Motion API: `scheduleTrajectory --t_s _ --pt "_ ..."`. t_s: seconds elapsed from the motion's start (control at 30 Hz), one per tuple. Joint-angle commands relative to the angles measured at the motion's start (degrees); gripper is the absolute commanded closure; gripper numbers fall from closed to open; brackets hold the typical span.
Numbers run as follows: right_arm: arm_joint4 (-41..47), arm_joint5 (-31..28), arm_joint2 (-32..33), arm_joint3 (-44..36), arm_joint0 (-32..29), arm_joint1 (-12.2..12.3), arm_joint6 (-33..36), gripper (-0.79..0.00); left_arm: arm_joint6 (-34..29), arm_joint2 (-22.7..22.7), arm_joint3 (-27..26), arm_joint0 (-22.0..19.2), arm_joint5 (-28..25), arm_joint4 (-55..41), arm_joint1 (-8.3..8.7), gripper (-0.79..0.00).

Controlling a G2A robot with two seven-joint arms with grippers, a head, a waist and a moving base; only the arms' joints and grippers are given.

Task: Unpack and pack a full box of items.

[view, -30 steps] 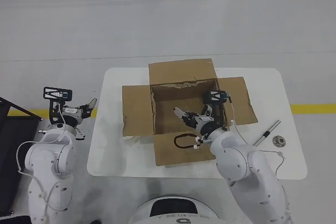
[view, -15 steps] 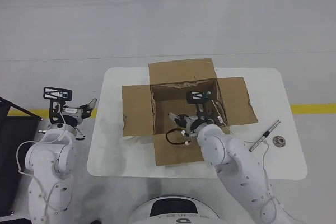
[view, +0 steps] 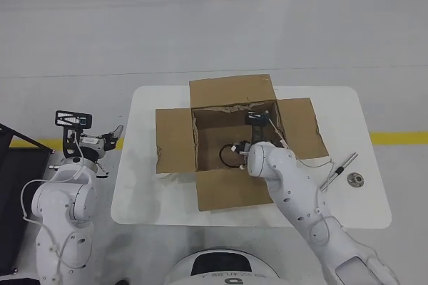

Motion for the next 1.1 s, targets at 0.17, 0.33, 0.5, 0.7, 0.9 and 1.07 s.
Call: scheduleTrajectory --t_s 0.17,0.33,0.5,0.7,0.9,1.07 --pt "-3.5 -1.4 5.1 -2.3 -3.8 -1.3 1.5 -0.785 0.0 0.0 0.0 0.0 0.0 0.0 0.00 -0.785" --pt "-4.7 -4.5 5.0 -0.8 -2.1 -2.7 4.5 -0.785 0.0 0.0 0.0 0.0 0.0 0.0 0.00 -0.785" --pt "-5.1 -5.2 4.3 7.1 3.6 -4.3 5.2 -0.785 0.0 0.0 0.0 0.0 0.0 0.0 0.00 -0.785" --pt "-8.1 -5.3 3.4 14.9 8.1 -5.9 5.4 -0.785 0.0 0.0 0.0 0.0 0.0 0.0 0.00 -0.785" --pt "-9.4 -5.3 3.2 22.0 11.2 -7.5 5.4 -0.785 0.0 0.0 0.0 0.0 0.0 0.0 0.00 -0.785" --pt "-8.8 -5.0 3.2 25.4 12.7 -8.6 5.0 -0.785 0.0 0.0 0.0 0.0 0.0 0.0 0.00 -0.785"
